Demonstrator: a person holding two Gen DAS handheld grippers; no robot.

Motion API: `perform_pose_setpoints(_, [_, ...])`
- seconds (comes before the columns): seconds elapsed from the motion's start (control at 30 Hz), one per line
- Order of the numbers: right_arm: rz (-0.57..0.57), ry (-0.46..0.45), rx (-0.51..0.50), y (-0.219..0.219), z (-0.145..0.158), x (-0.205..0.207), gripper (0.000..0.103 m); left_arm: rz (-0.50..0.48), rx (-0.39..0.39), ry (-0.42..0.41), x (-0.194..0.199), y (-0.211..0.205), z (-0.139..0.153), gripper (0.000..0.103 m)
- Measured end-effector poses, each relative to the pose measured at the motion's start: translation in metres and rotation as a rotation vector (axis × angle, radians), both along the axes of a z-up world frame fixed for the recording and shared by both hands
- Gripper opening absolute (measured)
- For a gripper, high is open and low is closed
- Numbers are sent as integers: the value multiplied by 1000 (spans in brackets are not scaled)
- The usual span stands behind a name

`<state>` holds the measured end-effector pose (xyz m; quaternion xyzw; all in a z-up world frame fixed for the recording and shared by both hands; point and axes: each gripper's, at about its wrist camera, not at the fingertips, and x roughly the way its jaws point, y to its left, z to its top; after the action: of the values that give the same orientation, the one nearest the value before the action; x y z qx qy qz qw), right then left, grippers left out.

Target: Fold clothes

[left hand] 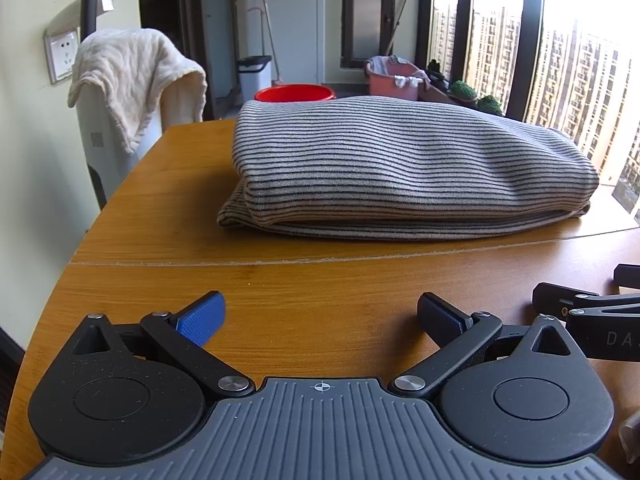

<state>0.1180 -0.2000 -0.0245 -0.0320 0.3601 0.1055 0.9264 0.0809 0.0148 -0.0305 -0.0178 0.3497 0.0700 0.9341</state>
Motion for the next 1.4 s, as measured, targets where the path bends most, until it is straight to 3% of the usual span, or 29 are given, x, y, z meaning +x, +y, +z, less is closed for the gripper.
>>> perform_pose_setpoints(1.4, [-5, -1, 3, -2, 0, 5, 103, 2, -5, -2, 0, 2, 0, 103])
